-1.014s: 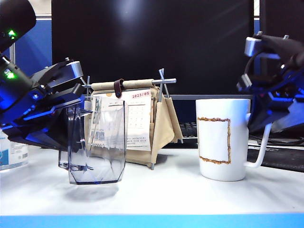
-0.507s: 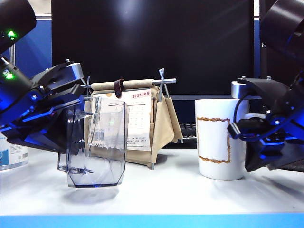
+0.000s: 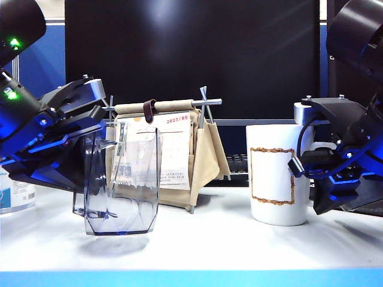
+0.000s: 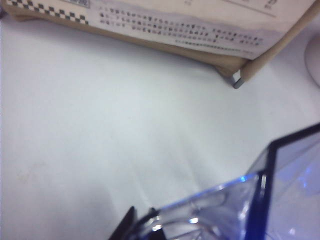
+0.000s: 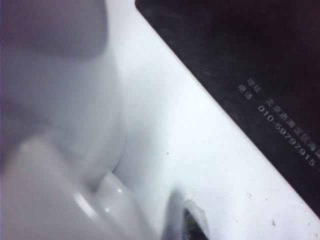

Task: Swap the positions of the transparent plastic cup and the white ceramic cup.

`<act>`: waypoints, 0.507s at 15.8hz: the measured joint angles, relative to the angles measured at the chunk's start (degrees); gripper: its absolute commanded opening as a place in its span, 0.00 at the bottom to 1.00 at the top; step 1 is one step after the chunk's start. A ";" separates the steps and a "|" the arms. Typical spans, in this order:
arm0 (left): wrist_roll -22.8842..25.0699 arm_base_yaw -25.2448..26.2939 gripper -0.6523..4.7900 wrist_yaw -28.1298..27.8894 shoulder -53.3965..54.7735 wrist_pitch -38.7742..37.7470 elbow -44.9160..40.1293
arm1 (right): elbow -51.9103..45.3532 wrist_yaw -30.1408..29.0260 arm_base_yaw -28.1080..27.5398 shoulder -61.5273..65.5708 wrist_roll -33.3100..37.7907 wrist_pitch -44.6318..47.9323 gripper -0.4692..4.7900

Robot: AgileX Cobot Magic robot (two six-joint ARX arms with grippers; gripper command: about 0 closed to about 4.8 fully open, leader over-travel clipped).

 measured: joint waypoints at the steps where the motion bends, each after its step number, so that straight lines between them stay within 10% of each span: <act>1: 0.00 0.00 0.11 0.00 0.00 0.02 0.07 | 0.00 0.02 0.00 -0.07 -0.02 -0.04 0.49; 8: 0.00 0.00 0.11 0.00 -0.02 0.07 0.07 | -0.02 2.67 -1.57 -10.69 -3.43 -4.48 0.49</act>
